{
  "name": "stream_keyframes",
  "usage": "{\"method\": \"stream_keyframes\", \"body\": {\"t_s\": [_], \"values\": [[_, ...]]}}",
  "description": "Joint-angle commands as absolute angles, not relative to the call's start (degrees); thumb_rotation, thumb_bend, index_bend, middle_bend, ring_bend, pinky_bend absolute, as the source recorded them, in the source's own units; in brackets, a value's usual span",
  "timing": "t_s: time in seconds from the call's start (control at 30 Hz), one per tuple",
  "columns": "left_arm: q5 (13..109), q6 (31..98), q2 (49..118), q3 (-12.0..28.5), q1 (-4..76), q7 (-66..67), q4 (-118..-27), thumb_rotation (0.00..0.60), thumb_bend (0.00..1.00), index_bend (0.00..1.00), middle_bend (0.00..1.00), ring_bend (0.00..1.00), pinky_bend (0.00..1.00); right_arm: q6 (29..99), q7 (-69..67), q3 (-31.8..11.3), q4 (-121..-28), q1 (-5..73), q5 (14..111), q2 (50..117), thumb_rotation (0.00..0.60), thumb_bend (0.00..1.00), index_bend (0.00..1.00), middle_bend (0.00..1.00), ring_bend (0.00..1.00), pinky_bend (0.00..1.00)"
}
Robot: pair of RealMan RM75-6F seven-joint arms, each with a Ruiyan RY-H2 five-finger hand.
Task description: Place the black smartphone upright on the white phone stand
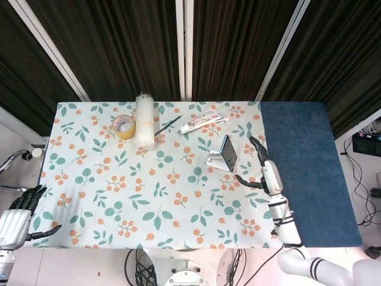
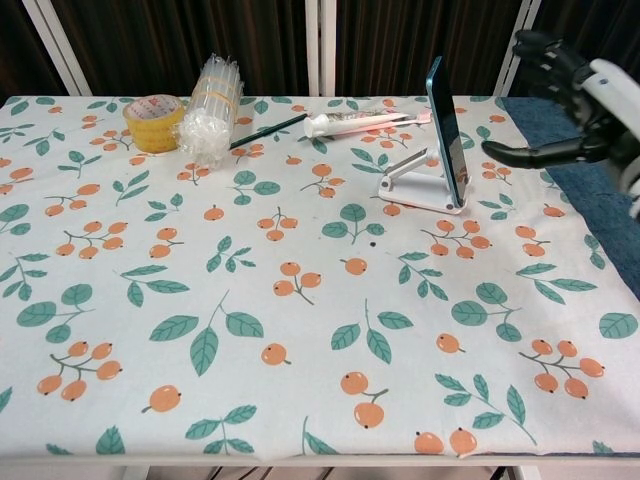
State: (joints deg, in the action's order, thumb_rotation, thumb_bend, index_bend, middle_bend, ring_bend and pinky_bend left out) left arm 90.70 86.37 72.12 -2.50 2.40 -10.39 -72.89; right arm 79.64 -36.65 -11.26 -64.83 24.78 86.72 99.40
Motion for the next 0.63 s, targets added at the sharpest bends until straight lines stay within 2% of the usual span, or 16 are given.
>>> {"method": "stream_keyframes", "body": {"t_s": [0.03, 0.13, 0.3, 0.4, 0.63], "values": [[90.7, 86.5, 71.7, -2.5, 2.3, -9.5, -73.7, 0.318, 0.05, 0.07, 0.05, 0.08, 0.22, 90.8, -22.1, -5.4, -66.2, 17.1, 93.8, 89.0, 0.6, 0.09, 0.0, 0.0, 0.0, 0.0], [90.8, 86.7, 71.2, -2.4, 2.3, -8.2, -75.0, 0.319, 0.06, 0.07, 0.05, 0.08, 0.22, 93.4, -7.8, -4.1, -66.3, 11.9, 91.6, 83.9, 0.6, 0.1, 0.0, 0.0, 0.0, 0.0], [90.1, 86.8, 70.2, -2.1, 2.1, -6.1, -77.0, 0.323, 0.06, 0.07, 0.05, 0.08, 0.22, 93.9, 10.4, -3.3, -74.9, 3.6, 82.2, 76.7, 0.6, 0.1, 0.0, 0.0, 0.0, 0.0], [89.7, 86.6, 69.9, -1.9, 2.2, -5.5, -77.7, 0.321, 0.06, 0.07, 0.05, 0.08, 0.22, 93.0, 11.1, -2.7, -78.5, 0.7, 78.7, 74.4, 0.6, 0.1, 0.0, 0.0, 0.0, 0.0], [89.4, 86.4, 70.0, -1.3, 2.5, -4.6, -78.3, 0.323, 0.06, 0.07, 0.05, 0.08, 0.22, 89.9, 3.9, -2.7, -78.5, -0.8, 77.3, 72.6, 0.6, 0.1, 0.0, 0.0, 0.0, 0.0]]}}
